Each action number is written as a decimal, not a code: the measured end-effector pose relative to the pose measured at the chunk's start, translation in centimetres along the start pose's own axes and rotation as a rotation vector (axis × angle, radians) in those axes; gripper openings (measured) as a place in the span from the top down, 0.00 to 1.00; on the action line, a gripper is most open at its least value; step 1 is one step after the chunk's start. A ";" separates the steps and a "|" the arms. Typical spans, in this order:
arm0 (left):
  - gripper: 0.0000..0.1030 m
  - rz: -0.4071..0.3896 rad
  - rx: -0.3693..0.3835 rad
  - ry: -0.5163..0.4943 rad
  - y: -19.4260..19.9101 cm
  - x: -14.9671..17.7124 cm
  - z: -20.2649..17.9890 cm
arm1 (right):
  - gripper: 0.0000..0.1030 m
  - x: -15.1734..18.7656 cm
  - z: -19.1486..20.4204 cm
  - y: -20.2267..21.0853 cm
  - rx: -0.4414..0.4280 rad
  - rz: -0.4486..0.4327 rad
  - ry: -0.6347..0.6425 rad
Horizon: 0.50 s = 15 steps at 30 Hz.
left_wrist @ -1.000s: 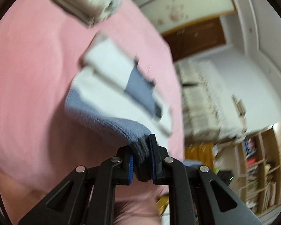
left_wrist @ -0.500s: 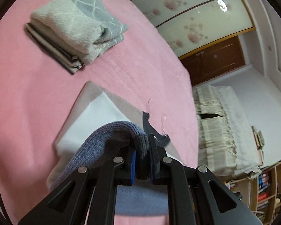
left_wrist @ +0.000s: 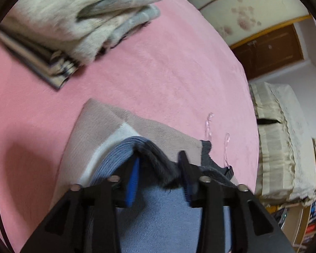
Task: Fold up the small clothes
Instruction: 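Lift the hem and fold it up onto the collar with both tools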
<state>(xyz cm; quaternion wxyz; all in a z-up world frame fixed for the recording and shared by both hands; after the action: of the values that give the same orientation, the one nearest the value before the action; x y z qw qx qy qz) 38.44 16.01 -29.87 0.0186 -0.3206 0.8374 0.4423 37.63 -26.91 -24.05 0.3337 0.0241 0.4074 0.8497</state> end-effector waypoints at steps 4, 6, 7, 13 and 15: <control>0.37 -0.069 -0.040 -0.108 1.5 -1.6 -1.0 | 0.55 -0.6 0.5 1.6 -0.022 -0.035 0.042; 0.35 -0.097 -0.050 -0.132 2.4 -2.4 -1.3 | 0.53 -1.4 0.6 2.7 -0.043 -0.063 0.040; 0.35 -0.108 -0.052 -0.139 3.0 -2.7 -1.4 | 0.53 -1.8 0.5 3.1 -0.042 -0.074 0.038; 0.35 -0.116 -0.124 -0.244 3.3 -3.0 -1.9 | 0.53 -2.7 0.3 3.7 0.026 -0.114 0.132; 0.35 -0.104 -0.142 -0.302 2.6 -2.6 -2.3 | 0.53 -2.3 0.6 2.9 0.051 -0.102 0.186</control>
<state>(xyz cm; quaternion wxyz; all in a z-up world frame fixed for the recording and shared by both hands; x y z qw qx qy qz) 39.62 16.70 -25.77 0.1445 -0.2940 0.7739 0.5420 38.02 -29.15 -21.08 0.3365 -0.0670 0.4589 0.8196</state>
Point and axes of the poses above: each gripper's, at about its wrist camera, not at the fingertips, and y roughly against the way its jaws point, z to its left, x to its underside, the point moved 8 cm from there along -y, roughly the way its jaws point, and after that the axes turned 8 degrees about -y, right-handed, at the moved point
